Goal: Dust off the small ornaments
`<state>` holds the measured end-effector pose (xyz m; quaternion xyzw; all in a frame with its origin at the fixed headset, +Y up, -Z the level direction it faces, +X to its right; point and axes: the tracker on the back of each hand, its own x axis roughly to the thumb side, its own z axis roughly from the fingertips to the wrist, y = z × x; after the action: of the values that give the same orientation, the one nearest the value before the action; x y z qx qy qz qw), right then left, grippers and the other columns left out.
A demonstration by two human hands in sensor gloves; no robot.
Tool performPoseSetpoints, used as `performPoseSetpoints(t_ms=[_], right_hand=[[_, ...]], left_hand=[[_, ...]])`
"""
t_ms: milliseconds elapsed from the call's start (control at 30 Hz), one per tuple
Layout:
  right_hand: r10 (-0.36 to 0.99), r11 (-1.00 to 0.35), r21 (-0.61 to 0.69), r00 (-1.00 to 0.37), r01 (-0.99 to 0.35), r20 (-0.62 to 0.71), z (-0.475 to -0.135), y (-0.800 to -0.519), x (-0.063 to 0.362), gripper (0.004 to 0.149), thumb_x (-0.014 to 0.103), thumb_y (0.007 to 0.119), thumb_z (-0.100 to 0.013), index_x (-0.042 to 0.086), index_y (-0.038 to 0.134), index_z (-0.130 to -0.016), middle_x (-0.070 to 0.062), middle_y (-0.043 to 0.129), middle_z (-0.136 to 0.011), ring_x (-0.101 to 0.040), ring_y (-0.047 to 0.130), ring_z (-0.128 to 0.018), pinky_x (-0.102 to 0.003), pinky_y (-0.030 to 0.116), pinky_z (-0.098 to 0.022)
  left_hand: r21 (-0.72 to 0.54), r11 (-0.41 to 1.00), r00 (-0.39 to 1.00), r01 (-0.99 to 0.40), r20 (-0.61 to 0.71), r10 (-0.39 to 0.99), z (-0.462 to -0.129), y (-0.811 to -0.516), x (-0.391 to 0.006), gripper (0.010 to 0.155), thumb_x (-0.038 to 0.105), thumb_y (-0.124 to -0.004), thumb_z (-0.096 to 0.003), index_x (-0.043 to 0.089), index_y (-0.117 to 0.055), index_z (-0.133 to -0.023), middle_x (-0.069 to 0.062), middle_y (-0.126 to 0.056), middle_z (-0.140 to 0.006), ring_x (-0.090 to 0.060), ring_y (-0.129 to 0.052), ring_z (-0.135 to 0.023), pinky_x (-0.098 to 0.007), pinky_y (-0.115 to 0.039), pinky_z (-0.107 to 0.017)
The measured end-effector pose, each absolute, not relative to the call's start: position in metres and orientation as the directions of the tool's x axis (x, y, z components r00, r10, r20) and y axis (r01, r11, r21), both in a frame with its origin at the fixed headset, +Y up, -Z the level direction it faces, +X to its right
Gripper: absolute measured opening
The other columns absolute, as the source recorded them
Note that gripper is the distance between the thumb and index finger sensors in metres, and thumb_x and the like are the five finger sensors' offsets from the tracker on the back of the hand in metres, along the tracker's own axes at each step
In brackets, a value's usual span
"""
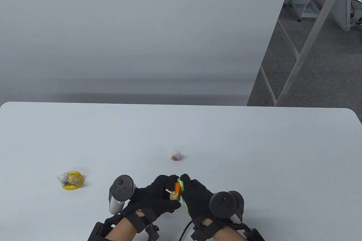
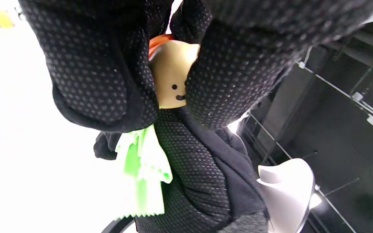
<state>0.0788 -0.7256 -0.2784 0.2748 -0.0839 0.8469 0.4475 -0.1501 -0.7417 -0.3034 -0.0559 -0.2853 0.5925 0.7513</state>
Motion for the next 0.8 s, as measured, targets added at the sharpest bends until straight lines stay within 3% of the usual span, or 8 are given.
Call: performPoseSetpoints(t_ms=[133,200,300,400,500,567,633,800], right_hand=[[0.728,-0.548,0.137,-0.391,-0.825,0.563,-0.273,-0.716,0.073,0.05,0.009,0.079,-0.053,-0.011,0.063,-0.096,-0.045,0.087,-0.073,-0.046,0.098,-0.043,-0.071,0.085,-0.039],[0.694,-0.586,0.203,-0.357,-0.785,0.625,-0.267,-0.709,0.067,0.049,0.01,0.08,-0.053,-0.008,0.065,-0.096,-0.043,0.088,-0.073,-0.046,0.098,-0.044,-0.07,0.085,-0.04],[0.69,-0.59,0.165,-0.387,-0.791,0.612,-0.268,-0.703,0.075,0.048,0.01,0.08,-0.053,-0.005,0.07,-0.097,-0.043,0.088,-0.074,-0.046,0.098,-0.044,-0.07,0.085,-0.04],[0.717,-0.571,0.132,-0.415,-0.81,0.56,-0.275,-0.705,0.097,0.048,0.01,0.08,-0.053,-0.006,0.069,-0.097,-0.043,0.088,-0.074,-0.046,0.097,-0.044,-0.071,0.084,-0.04],[0.72,-0.571,0.116,-0.428,-0.812,0.546,-0.275,-0.704,0.108,0.047,0.011,0.08,-0.054,-0.005,0.07,-0.098,-0.043,0.088,-0.074,-0.045,0.097,-0.045,-0.07,0.084,-0.041],[0.736,-0.552,0.116,-0.417,-0.826,0.534,-0.276,-0.703,0.111,0.047,0.011,0.08,-0.054,-0.004,0.07,-0.098,-0.043,0.087,-0.074,-0.045,0.097,-0.045,-0.07,0.084,-0.041],[0.734,-0.549,0.11,-0.415,-0.828,0.537,-0.275,-0.702,0.111,0.048,0.011,0.08,-0.054,-0.004,0.07,-0.098,-0.043,0.087,-0.074,-0.045,0.097,-0.045,-0.07,0.084,-0.04],[0.728,-0.557,0.109,-0.422,-0.823,0.541,-0.275,-0.702,0.112,0.047,0.011,0.08,-0.054,-0.004,0.07,-0.098,-0.042,0.087,-0.074,-0.045,0.097,-0.045,-0.07,0.084,-0.041]], left_hand=[[-0.325,0.232,0.103,-0.917,0.37,0.923,-0.301,-0.735,-0.159,0.071,0.034,-0.107,-0.0397,0.01,-0.068,-0.094,-0.032,-0.074,-0.102,-0.036,-0.117,-0.05,-0.039,-0.109,-0.028],[-0.217,0.321,0.204,-0.922,0.431,0.879,-0.306,-0.726,-0.171,0.072,0.037,-0.105,-0.0409,0.009,-0.066,-0.094,-0.031,-0.074,-0.102,-0.037,-0.115,-0.053,-0.039,-0.107,-0.03],[-0.107,0.456,0.359,-0.884,0.47,0.806,-0.311,-0.71,-0.185,0.074,0.038,-0.105,-0.0411,0.005,-0.066,-0.094,-0.032,-0.074,-0.101,-0.043,-0.111,-0.058,-0.044,-0.103,-0.034],[-0.009,0.685,0.593,-0.728,0.492,0.637,-0.319,-0.699,-0.191,0.076,0.04,-0.105,-0.0408,0.002,-0.066,-0.094,-0.032,-0.076,-0.1,-0.044,-0.108,-0.063,-0.049,-0.101,-0.039],[0.022,0.854,0.756,-0.52,0.479,0.447,-0.334,-0.698,-0.188,0.085,0.042,-0.104,-0.041,-0.002,-0.058,-0.097,-0.031,-0.076,-0.099,-0.041,-0.11,-0.061,-0.047,-0.102,-0.038],[0.007,0.899,0.797,-0.437,0.467,0.384,-0.345,-0.701,-0.186,0.101,0.043,-0.106,-0.0391,-0.004,-0.047,-0.106,-0.029,-0.077,-0.098,-0.039,-0.112,-0.059,-0.045,-0.103,-0.036],[-0.009,0.919,0.812,-0.393,0.465,0.352,-0.356,-0.707,-0.184,0.093,0.043,-0.108,-0.0373,-0.001,-0.061,-0.105,-0.03,-0.08,-0.097,-0.038,-0.113,-0.057,-0.045,-0.104,-0.035],[-0.039,0.96,0.856,-0.278,0.443,0.266,-0.374,-0.728,-0.175,0.084,0.04,-0.11,-0.0355,0.005,-0.074,-0.103,-0.029,-0.08,-0.098,-0.036,-0.112,-0.057,-0.045,-0.104,-0.036]])
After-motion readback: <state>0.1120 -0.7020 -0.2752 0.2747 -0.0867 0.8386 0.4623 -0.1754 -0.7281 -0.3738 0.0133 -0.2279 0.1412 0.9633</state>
